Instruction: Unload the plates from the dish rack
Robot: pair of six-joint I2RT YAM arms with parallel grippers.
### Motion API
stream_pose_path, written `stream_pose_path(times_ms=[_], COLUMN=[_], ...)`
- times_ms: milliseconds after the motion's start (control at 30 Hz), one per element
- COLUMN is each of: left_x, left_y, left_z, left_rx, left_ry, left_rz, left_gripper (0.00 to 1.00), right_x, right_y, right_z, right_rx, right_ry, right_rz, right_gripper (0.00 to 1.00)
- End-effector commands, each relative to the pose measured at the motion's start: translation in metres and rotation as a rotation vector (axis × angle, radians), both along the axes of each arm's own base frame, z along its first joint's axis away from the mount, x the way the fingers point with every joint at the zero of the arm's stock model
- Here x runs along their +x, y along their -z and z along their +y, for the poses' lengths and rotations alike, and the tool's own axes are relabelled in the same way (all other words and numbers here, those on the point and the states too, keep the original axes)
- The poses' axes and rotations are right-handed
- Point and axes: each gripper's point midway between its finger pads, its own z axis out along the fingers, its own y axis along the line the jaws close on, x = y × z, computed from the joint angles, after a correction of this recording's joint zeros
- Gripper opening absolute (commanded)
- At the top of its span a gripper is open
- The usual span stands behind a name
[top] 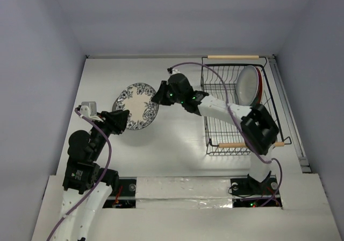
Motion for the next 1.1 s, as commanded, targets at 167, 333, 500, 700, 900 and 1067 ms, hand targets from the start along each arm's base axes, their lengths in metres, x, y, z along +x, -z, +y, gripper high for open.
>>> stream_pose_path(times_ms=[167, 333, 500, 700, 900, 1067], left_x=[0.002, 0.002, 0.001, 0.001, 0.001, 0.000], left_y=[-0.009, -0.009, -0.009, -0.009, -0.009, -0.011], left_z=[0.000, 0.000, 0.000, -0.001, -0.002, -0.002], left_rx=[-0.004, -0.004, -0.006, -0.005, -0.005, -0.006], left_ry=[-0.002, -0.001, 0.001, 0.004, 0.010, 0.012], left_rz=[-0.030, -0.030, -0.030, -0.032, -0.033, -0.038], left_gripper=[0.33, 0.33, 0.34, 0.34, 0.34, 0.34], right_x=[0.025, 0.032, 0.037, 0.037, 0.037, 0.041], right_y=[-0.079, -0.037, -0.010, 0.021, 0.046, 0.052], right_z=[0.060, 0.073, 0.078, 0.070, 0.045, 0.017], right_rx=[0.375, 0.352, 0.327, 0.238, 0.088, -0.127], right_ry=[-0.007, -0.009, 0.002, 0.034, 0.091, 0.144], right_rz=[-0.064, 0.008, 0.050, 0.085, 0.058, -0.007], right_gripper=[0.00, 0.00, 0.03, 0.38, 0.69, 0.86])
